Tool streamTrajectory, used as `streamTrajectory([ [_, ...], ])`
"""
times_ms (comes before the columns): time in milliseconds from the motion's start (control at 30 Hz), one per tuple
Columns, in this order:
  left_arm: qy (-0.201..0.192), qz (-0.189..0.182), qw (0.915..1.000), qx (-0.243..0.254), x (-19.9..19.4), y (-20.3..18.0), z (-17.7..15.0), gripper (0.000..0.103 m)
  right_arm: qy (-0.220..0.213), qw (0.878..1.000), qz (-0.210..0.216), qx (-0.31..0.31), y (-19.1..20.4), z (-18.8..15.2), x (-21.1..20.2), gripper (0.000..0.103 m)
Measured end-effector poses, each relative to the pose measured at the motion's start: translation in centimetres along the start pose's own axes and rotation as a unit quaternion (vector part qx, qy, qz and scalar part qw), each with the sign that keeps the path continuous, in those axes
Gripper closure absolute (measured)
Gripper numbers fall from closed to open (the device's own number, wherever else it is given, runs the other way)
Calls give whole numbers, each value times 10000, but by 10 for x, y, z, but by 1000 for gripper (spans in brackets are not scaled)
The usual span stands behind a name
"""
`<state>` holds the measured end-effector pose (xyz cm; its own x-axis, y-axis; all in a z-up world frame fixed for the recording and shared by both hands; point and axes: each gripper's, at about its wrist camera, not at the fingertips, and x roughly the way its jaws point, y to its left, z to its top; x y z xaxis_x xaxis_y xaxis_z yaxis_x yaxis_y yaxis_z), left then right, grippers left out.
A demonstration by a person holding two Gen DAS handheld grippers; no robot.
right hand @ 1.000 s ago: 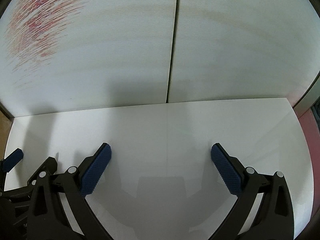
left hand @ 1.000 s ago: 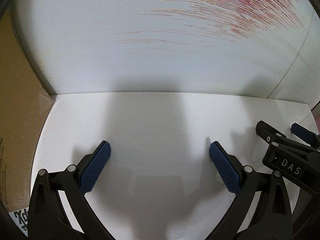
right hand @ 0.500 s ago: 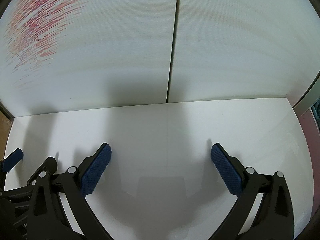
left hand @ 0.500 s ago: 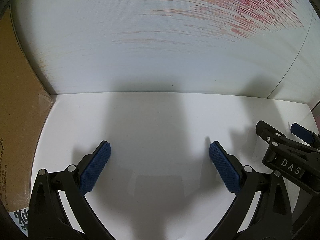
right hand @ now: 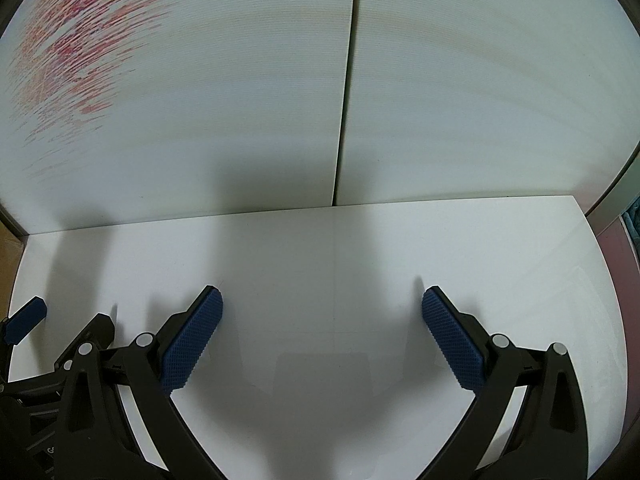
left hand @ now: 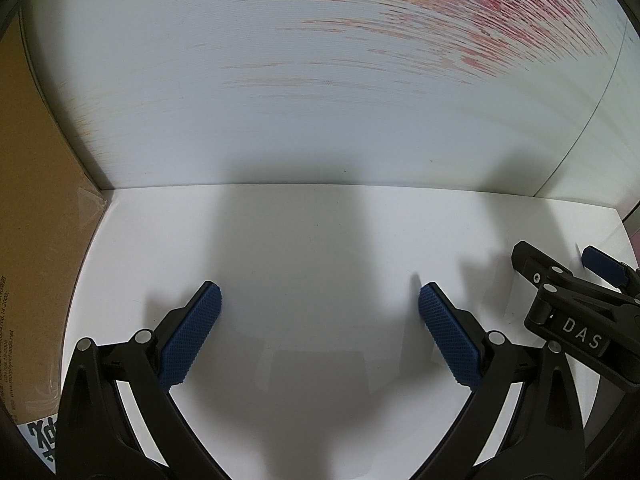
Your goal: Fold large clothes
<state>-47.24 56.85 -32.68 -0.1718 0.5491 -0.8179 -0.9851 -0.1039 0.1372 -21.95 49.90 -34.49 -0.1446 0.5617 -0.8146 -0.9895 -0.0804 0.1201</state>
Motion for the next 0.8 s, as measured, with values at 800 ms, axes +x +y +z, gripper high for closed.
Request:
streamTrajectory([
  [800,2,-2,10000,4,2,-2,2,5,1,10000,0,-1,1,1,1,6],
])
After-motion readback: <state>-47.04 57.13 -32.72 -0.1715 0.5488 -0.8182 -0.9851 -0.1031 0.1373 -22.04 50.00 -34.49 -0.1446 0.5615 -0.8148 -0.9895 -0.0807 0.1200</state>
